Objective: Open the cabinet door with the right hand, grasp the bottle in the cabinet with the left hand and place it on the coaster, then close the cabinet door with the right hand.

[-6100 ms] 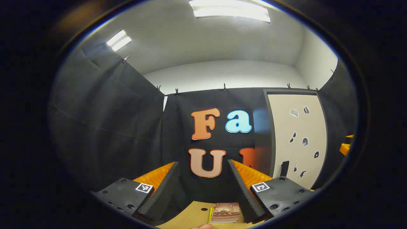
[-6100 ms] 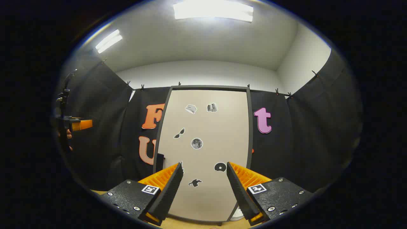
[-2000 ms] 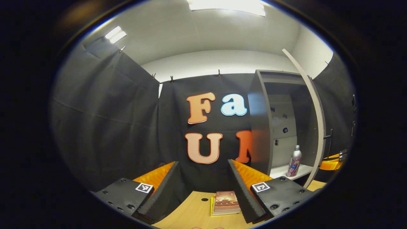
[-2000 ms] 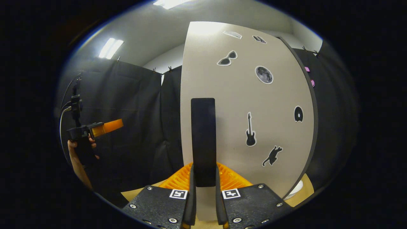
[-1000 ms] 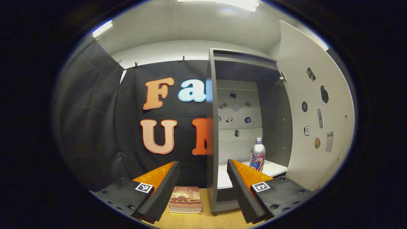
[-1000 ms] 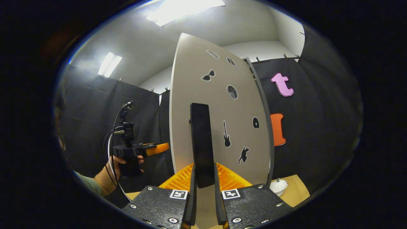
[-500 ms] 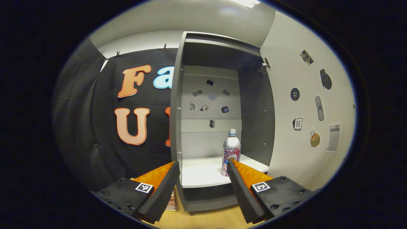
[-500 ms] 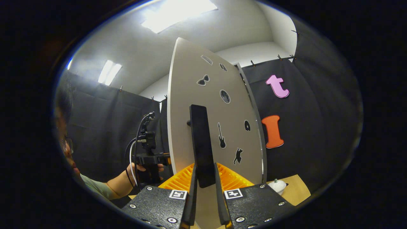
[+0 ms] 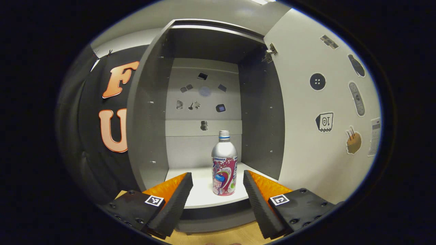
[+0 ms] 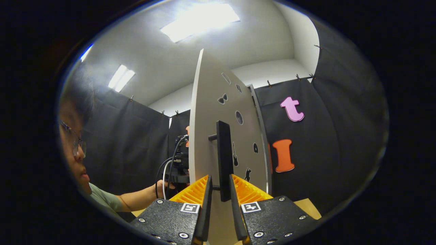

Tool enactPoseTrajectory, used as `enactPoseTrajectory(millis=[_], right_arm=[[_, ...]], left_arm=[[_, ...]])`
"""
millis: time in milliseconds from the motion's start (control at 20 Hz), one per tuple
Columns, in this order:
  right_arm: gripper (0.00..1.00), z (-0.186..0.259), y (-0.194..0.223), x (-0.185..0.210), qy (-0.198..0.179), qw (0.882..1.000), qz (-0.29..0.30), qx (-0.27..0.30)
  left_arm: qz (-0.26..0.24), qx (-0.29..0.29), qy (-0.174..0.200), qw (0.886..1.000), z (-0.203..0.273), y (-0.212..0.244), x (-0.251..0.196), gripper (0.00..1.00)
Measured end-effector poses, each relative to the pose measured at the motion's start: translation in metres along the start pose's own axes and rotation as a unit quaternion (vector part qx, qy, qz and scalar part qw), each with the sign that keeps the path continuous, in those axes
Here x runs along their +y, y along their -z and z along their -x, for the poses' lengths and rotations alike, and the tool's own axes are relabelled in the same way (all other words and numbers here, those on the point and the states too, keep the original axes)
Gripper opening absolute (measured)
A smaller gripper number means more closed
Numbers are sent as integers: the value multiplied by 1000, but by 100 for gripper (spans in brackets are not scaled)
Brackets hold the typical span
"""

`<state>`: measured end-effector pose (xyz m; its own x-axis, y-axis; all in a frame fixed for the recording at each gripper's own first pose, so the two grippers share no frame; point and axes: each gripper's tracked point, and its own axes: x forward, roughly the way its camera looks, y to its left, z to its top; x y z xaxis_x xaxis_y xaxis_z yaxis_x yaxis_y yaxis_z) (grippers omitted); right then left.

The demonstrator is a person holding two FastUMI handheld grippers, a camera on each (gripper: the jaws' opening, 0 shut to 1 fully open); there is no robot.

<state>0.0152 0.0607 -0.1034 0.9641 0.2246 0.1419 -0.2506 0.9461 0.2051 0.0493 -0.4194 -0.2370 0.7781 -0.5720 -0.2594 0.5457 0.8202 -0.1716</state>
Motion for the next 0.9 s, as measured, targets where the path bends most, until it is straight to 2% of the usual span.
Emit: enactPoseTrajectory(millis=[350, 400, 450, 500, 600, 800, 850, 900], right_arm=[[30, 29, 0, -13, 52, 998, -12, -34], [30, 33, 0, -12, 57, 998, -12, -38], [35, 38, 0, -4, 59, 997, -11, -41], [26, 42, 2, 5, 54, 998, -13, -42], [25, 51, 1, 14, 43, 998, -11, -42], [24, 54, -2, 40, 46, 998, 14, -44], [25, 53, 2, 48, 43, 998, 12, -42], [24, 54, 4, 54, 39, 998, 11, -41]], left_arm=[[4, 27, -8, 1000, -61, 27, -5, 97], [8, 30, -7, 999, -68, 28, -7, 100], [12, 33, -5, 999, -73, 30, -11, 97], [16, 35, -2, 999, -79, 30, -13, 97], [13, 35, -3, 999, -90, 31, -17, 97], [4, 36, -22, 999, -106, 34, -15, 97], [3, 36, -23, 999, -111, 33, -17, 94], [2, 32, -22, 999, -117, 31, -18, 97]])
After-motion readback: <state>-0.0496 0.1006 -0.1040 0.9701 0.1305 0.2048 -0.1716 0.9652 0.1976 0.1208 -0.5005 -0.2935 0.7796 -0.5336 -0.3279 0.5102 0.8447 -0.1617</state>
